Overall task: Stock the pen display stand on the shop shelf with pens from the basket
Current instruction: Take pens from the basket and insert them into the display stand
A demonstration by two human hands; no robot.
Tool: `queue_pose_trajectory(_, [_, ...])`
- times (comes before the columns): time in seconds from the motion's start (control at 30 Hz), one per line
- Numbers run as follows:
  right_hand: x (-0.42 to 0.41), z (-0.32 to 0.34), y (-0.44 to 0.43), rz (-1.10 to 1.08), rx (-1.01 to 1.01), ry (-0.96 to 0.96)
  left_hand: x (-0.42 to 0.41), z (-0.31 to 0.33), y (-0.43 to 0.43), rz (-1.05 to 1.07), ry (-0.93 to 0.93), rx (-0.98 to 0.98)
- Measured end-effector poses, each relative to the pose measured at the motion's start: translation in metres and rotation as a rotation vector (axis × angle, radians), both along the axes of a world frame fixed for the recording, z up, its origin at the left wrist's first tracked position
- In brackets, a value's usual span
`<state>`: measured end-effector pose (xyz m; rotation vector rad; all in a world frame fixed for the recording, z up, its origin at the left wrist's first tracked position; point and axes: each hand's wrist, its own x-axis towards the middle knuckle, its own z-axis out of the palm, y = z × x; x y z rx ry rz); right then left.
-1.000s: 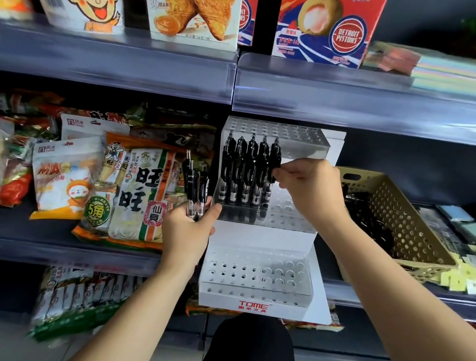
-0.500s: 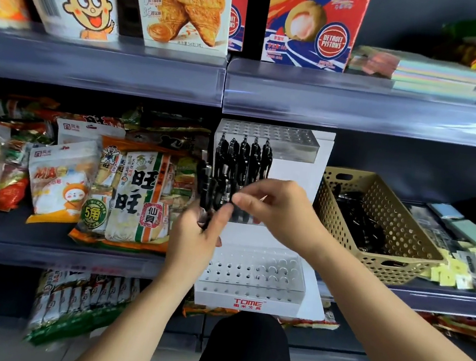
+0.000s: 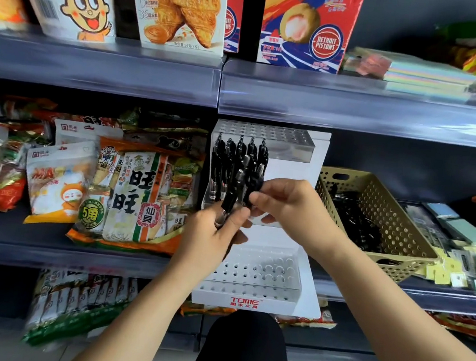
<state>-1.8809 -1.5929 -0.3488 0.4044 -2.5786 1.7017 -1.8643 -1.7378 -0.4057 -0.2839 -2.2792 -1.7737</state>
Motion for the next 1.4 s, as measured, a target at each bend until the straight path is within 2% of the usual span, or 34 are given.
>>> queue_pose_trajectory(0.13, [-0.011,0.010,0.014,-0.160,-0.233,0.004,-0.008,-0.009,-0.008,0.045,-0.051,0.177])
queue_pose_trajectory(0.2, [-0.017,0.015,0.022,-0.268,-0.276,0.074,-0.009,-0.008,-0.010,0.076,-0.092,0.289])
queue_pose_trajectory(0.27, [-0.022,0.016,0.026,-0.355,-0.241,0.158,-0.010,-0.006,-0.012,0.123,-0.096,0.318])
queue_pose_trajectory(0.4, [-0.024,0.013,0.022,-0.387,-0.079,0.258,-0.010,-0.009,-0.017,0.303,-0.036,0.165])
queue_pose_trajectory(0.57, [-0.029,0.014,0.013,-0.400,-0.010,0.307,-0.012,-0.014,-0.022,0.398,-0.042,0.093])
queue_pose_trajectory(0.73, [-0.033,0.015,0.005,-0.349,0.183,0.339,-0.014,-0.018,-0.023,0.347,-0.204,-0.037])
queue_pose_trajectory(0.93, [-0.034,0.006,0.001,-0.290,0.444,0.308,-0.013,-0.017,-0.022,0.327,-0.183,-0.035])
queue_pose_trajectory(1.2, [-0.033,0.000,0.002,-0.310,0.451,0.252,-0.013,-0.016,-0.025,0.320,-0.173,-0.043])
queue_pose_trajectory(1.4, [-0.026,0.000,0.003,-0.366,0.354,0.282,-0.007,-0.015,-0.023,0.306,0.029,-0.056])
